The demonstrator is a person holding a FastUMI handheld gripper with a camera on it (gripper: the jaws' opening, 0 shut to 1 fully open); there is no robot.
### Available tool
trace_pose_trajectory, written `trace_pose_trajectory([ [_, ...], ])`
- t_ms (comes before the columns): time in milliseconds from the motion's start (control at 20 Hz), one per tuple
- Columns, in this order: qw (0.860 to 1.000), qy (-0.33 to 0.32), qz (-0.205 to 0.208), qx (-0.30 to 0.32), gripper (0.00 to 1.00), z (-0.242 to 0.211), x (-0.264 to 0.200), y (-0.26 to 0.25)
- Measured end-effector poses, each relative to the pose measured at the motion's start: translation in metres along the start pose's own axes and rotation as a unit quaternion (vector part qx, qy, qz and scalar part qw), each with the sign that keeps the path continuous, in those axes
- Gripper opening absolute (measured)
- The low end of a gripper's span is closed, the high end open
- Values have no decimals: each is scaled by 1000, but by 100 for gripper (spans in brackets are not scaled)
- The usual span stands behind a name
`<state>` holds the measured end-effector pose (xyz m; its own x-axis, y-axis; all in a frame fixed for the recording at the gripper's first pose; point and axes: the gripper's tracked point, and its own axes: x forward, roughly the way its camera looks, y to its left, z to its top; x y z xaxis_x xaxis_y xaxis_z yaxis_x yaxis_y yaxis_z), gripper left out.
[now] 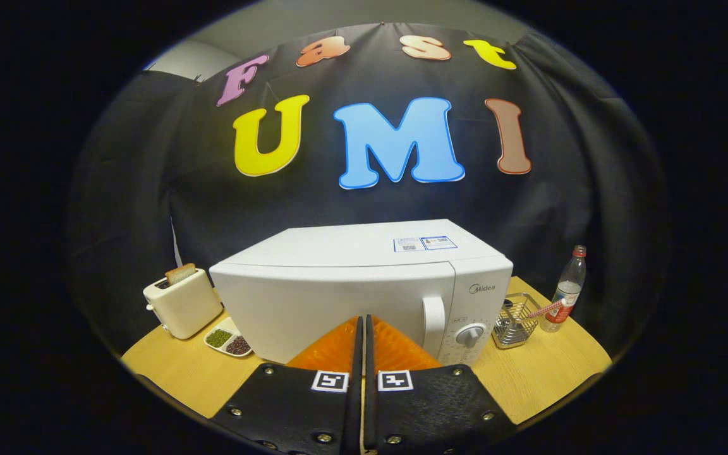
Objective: Open the microwave, put the food inside, and close the microwave door.
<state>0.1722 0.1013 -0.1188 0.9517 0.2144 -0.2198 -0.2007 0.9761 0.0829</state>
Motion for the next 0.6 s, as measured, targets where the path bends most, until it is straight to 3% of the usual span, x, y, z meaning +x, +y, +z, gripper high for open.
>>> trace_pose_trajectory([
  [600,999,-49,-20,-13,3,28,-144,10],
])
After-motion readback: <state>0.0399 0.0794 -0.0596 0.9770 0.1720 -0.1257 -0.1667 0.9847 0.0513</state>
